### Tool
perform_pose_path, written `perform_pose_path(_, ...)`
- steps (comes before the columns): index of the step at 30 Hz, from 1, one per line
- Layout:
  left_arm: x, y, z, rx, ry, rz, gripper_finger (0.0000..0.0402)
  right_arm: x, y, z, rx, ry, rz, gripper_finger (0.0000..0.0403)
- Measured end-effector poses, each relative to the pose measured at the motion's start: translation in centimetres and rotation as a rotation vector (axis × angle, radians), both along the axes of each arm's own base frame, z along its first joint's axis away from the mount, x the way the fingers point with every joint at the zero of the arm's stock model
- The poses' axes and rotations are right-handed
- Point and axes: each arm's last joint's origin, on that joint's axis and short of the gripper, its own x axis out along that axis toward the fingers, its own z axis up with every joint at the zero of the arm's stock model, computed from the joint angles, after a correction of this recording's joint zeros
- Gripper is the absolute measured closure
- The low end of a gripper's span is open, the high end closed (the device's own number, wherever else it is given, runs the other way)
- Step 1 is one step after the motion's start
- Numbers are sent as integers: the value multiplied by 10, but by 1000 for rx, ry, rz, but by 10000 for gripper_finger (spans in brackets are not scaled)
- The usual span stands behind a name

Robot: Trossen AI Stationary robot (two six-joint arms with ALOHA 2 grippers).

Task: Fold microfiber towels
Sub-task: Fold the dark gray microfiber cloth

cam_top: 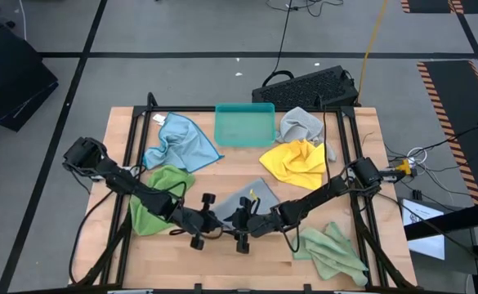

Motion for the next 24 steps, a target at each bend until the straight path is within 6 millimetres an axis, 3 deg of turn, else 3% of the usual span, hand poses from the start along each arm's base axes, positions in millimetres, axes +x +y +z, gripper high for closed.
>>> perform_pose_path(7,1,-1,1,-13,-16,-13,386,3,2,-17,-11,13,33,282)
perform_pose_path(14,1,-1,1,-19,-14,-8,392,5,3,-22,-46,4,56,369)
perform_pose_path(17,1,-2,1,-19,-13,-12,362,4,3,-22,-75,4,71,397)
perform_pose_path(24,-8,-14,0,-37,4,-1,235,2,2,-26,-94,44,71,398)
